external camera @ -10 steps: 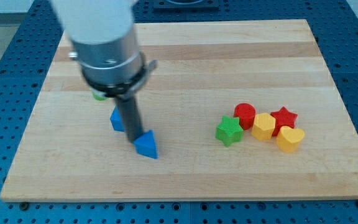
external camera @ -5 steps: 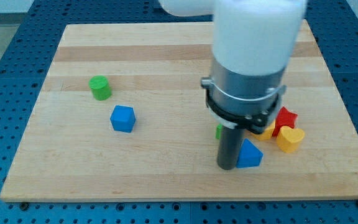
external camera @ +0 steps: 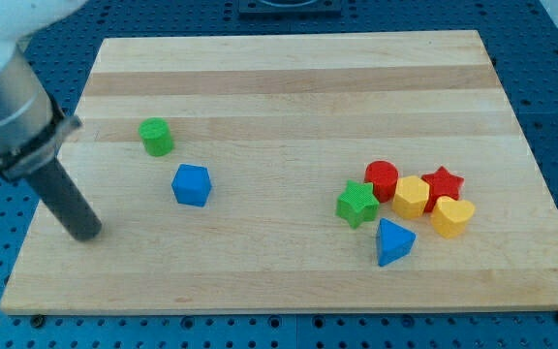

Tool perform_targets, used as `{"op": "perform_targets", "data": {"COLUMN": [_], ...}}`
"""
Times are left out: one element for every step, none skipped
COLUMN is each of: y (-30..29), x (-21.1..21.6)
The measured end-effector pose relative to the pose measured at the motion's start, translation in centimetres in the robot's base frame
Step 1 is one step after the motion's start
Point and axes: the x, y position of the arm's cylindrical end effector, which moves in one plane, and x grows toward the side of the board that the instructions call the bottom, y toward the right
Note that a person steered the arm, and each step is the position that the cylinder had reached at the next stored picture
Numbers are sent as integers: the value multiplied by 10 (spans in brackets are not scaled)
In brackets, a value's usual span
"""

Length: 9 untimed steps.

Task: Push blue blocks and green blocks into the group of blocks

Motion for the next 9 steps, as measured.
{"op": "perform_targets", "data": {"y": [57, 162, 268, 308, 229, 179, 172, 212, 300], "x": [-45, -2, 28, 14, 15, 15, -11, -24, 6]}}
